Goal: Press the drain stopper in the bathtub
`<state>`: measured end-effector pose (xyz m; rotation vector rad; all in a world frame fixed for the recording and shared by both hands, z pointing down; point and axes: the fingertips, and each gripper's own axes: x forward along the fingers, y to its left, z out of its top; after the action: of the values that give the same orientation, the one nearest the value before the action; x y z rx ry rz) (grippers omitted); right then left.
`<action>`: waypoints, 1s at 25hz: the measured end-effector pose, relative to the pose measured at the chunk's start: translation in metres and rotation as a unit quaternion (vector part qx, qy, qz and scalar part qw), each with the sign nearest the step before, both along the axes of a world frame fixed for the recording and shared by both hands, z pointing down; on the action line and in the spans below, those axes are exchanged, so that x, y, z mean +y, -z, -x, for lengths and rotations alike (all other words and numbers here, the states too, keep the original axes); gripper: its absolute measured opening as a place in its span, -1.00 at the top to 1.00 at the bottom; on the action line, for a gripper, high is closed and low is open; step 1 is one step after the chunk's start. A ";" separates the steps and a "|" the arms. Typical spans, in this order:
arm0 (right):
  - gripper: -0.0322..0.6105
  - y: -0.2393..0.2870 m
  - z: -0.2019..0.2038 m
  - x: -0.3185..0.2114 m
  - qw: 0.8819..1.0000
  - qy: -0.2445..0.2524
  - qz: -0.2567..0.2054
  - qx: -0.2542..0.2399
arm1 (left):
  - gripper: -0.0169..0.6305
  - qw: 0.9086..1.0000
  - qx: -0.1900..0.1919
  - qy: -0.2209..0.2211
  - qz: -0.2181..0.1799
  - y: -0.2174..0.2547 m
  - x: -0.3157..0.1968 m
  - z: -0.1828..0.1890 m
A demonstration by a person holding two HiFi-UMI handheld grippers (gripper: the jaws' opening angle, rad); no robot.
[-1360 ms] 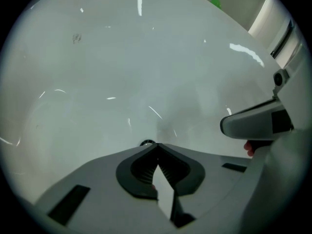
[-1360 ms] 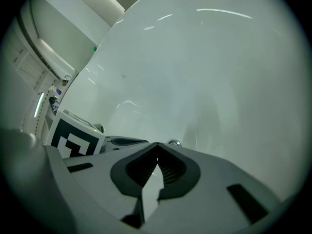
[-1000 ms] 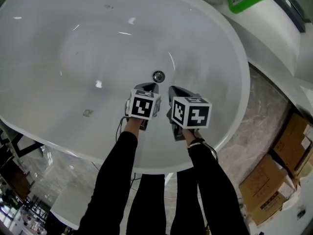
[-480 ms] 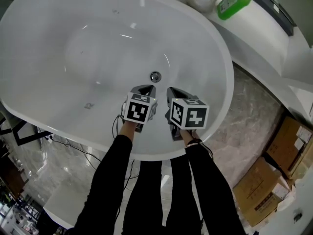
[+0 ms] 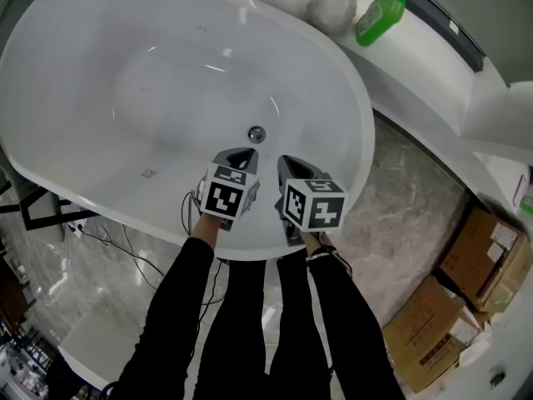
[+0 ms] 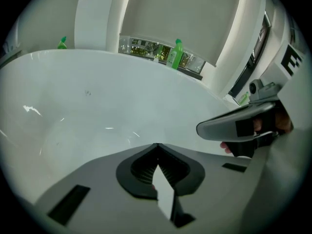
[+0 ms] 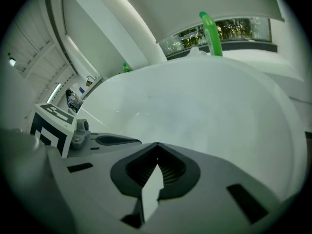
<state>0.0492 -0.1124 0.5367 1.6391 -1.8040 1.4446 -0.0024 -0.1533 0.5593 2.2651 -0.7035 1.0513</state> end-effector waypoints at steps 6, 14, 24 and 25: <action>0.91 0.024 -0.007 0.006 0.999 0.010 -0.030 0.009 | 0.92 1.000 0.014 0.015 -0.012 0.033 0.015 0.001; 0.91 0.046 -0.015 0.017 0.998 0.035 -0.055 0.023 | 0.92 0.998 0.032 0.040 -0.043 0.074 0.025 0.012; 0.90 0.070 -0.011 0.025 0.995 0.064 -0.077 0.017 | 0.92 0.994 0.055 0.080 -0.049 0.107 0.036 0.022; 0.90 0.071 -0.009 0.027 0.995 0.067 -0.078 0.015 | 0.92 0.994 0.056 0.083 -0.050 0.109 0.038 0.023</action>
<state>0.0586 -0.0859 0.4653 1.5663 -2.0142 1.2437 -0.0258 -0.1149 0.4502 2.2841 -0.8967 0.8223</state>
